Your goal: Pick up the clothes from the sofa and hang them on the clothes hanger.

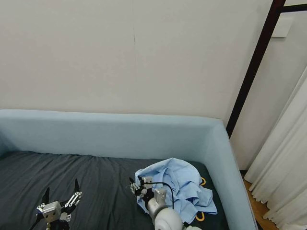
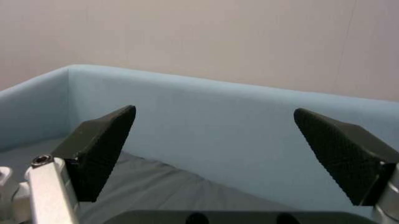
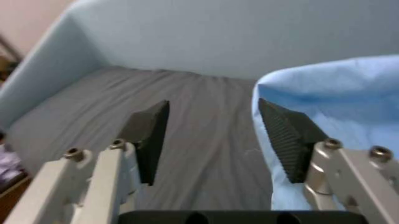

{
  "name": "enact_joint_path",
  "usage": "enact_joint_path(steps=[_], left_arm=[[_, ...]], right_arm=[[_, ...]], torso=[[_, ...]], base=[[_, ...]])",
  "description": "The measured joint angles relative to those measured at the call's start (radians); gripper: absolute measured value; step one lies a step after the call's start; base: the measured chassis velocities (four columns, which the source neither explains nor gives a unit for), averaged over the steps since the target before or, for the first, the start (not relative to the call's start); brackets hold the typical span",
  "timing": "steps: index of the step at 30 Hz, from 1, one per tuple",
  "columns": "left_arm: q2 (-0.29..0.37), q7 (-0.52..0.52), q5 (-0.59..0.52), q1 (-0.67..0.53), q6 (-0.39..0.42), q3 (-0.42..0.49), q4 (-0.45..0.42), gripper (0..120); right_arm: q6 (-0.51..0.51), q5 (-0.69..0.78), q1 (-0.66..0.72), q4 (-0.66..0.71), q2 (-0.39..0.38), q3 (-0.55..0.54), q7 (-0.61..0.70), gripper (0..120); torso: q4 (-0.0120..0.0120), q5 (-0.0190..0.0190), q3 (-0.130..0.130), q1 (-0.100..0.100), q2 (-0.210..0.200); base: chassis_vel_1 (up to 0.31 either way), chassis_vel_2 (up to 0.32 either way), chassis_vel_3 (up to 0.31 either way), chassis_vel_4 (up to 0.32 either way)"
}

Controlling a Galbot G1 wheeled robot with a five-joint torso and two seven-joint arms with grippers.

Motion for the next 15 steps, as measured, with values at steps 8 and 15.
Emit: enact_joint_path(steps=[8,15], left_arm=[[-0.013,0.001,0.016,-0.001,-0.003,0.015,-0.002,100],[-0.022,0.002,0.023,-0.008,-0.003,0.02,0.0,100]], right_arm=[[0.014,-0.044,-0.039,0.026,-0.082,0.087,-0.067,90],[0.035,-0.188,-0.042,-0.141,-0.169,0.265,-0.232,100]], torso=[[0.0003,0.0001,0.0,0.0,0.0],[0.0,0.0001,0.0,0.0,0.0]], base=[[0.0,0.0,0.0,0.0],[0.0,0.0,0.0,0.0]])
